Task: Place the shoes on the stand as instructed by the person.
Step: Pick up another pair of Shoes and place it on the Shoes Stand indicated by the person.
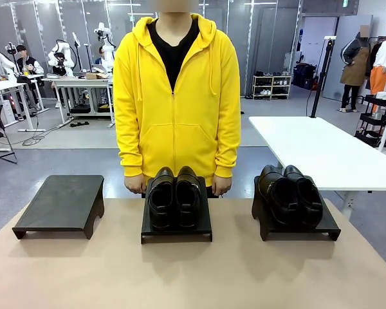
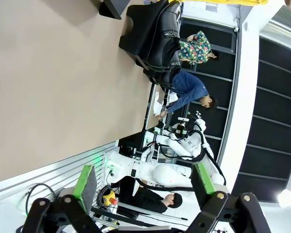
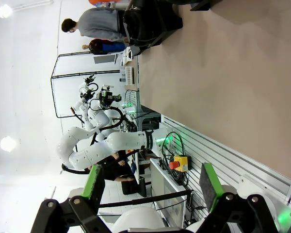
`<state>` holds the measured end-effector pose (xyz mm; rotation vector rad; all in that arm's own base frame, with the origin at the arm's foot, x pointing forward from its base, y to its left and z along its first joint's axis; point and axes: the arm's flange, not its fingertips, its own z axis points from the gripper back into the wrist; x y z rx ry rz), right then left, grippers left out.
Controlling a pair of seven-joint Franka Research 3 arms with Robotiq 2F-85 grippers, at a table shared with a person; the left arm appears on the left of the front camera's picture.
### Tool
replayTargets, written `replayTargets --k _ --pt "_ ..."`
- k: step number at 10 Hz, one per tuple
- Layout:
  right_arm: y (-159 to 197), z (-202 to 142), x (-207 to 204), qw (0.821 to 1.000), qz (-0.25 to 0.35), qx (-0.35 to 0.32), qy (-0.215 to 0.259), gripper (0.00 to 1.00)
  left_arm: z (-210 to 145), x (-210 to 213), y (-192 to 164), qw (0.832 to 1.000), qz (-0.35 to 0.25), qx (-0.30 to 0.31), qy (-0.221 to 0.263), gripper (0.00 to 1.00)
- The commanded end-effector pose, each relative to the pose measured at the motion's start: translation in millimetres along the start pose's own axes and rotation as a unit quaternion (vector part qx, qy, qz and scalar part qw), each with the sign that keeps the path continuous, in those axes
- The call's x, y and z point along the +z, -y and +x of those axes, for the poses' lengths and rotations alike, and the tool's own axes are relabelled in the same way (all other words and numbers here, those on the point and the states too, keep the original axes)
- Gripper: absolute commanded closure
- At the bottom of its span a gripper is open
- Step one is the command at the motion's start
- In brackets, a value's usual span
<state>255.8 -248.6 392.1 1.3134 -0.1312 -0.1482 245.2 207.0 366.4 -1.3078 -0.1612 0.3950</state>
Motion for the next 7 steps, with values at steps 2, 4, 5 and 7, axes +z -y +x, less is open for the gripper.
replayTargets --k 2,4,5,7 --pt "-0.1 -3.5 -1.7 1.0 -0.007 0.004 0.002 0.0 -0.5 1.1 3.4 1.0 -0.009 -0.01 0.001 0.0" --pt "-0.1 -3.5 -1.7 1.0 -0.007 0.004 0.002 0.0 -0.5 1.1 3.4 1.0 -0.009 -0.01 0.001 0.0" --pt "-0.1 -3.5 -1.7 1.0 -0.007 0.004 0.002 0.0 -0.5 1.1 3.4 1.0 -0.009 -0.01 0.001 0.0" --pt "-0.1 -3.5 -1.7 1.0 -0.007 0.004 0.002 0.0 -0.5 1.1 3.4 1.0 -0.009 -0.01 0.001 0.0"
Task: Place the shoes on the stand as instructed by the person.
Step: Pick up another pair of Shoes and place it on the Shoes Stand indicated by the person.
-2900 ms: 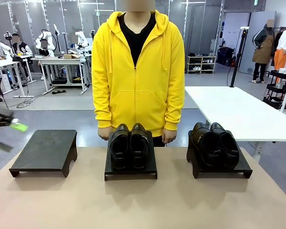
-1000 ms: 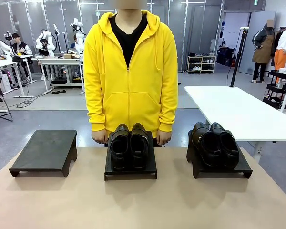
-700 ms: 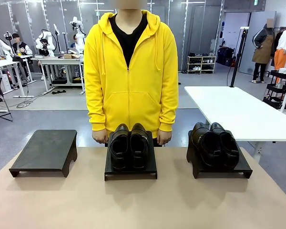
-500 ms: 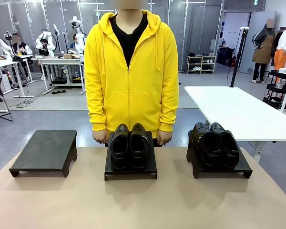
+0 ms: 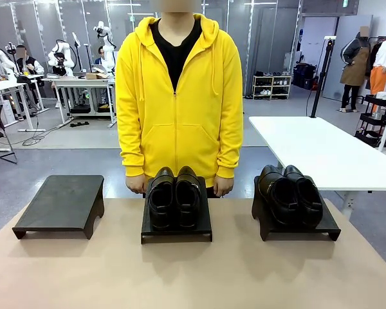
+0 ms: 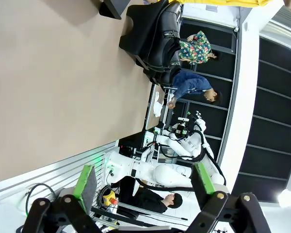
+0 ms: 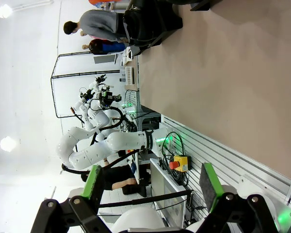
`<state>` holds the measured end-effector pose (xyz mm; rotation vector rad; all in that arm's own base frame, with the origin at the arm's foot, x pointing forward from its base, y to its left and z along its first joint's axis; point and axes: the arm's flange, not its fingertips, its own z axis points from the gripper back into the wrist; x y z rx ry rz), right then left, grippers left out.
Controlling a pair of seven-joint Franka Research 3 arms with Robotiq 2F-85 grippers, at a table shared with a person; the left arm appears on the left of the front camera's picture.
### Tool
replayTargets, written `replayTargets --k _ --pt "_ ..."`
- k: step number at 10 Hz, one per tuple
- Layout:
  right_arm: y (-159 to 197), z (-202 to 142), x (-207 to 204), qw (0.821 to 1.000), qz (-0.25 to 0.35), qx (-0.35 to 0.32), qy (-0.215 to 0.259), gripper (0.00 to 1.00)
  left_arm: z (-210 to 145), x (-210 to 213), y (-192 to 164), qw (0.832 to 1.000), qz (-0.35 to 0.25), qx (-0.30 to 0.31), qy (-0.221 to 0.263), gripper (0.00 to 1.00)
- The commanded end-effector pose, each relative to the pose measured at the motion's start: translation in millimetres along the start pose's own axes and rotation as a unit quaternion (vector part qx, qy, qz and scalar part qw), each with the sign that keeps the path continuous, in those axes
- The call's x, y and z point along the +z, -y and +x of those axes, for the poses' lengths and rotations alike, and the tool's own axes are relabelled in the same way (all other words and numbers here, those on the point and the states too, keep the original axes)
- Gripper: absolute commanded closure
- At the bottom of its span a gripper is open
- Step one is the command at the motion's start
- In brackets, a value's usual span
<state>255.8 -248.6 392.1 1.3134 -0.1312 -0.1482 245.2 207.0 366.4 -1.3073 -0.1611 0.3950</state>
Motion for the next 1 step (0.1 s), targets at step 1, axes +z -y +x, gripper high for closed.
replayTargets --k 1 --pt "-0.1 -3.5 -1.7 1.0 -0.007 0.004 0.002 0.0 -0.6 1.1 3.4 1.0 -0.009 -0.01 0.002 0.0"
